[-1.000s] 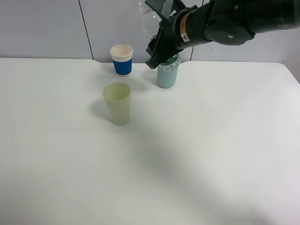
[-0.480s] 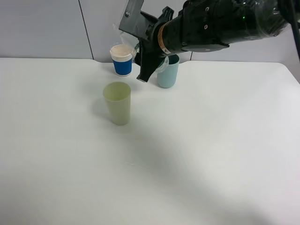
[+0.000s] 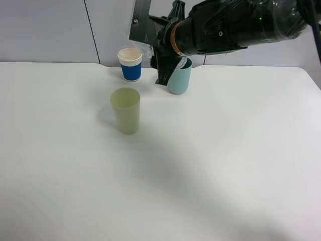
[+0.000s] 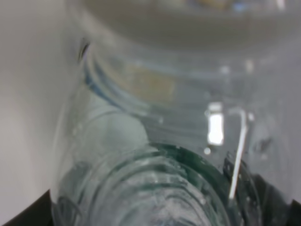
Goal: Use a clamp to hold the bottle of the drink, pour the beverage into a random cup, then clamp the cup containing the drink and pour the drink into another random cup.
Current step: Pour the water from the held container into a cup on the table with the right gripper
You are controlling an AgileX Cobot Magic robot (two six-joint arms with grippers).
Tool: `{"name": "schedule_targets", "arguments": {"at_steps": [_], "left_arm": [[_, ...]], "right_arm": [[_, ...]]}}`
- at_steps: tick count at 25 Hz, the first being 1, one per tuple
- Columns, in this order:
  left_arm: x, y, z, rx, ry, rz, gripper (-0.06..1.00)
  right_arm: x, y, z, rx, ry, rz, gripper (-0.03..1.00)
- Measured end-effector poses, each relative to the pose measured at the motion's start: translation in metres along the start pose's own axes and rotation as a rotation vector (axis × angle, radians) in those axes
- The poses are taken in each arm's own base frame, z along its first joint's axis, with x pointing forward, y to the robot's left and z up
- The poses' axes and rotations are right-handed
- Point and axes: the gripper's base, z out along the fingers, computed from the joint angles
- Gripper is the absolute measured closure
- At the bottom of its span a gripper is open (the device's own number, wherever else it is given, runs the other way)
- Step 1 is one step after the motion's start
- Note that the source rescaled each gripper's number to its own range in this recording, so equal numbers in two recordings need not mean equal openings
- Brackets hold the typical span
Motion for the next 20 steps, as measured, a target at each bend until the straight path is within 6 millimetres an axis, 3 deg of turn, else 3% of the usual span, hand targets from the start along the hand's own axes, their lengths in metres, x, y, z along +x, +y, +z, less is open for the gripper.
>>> {"name": "schedule_targets", "arguments": {"at_steps": [9, 20], "left_arm": [[0.000, 0.000, 0.000, 0.000, 0.000, 0.000, -0.06], [0.000, 0.000, 0.000, 0.000, 0.000, 0.000, -0.06]], "right_arm": [[-0.005, 0.019, 0.013, -0.008, 0.033, -0.040, 0.95], [-0.020, 0.032, 0.016, 0.009, -0.001, -0.245, 0.95]]}}
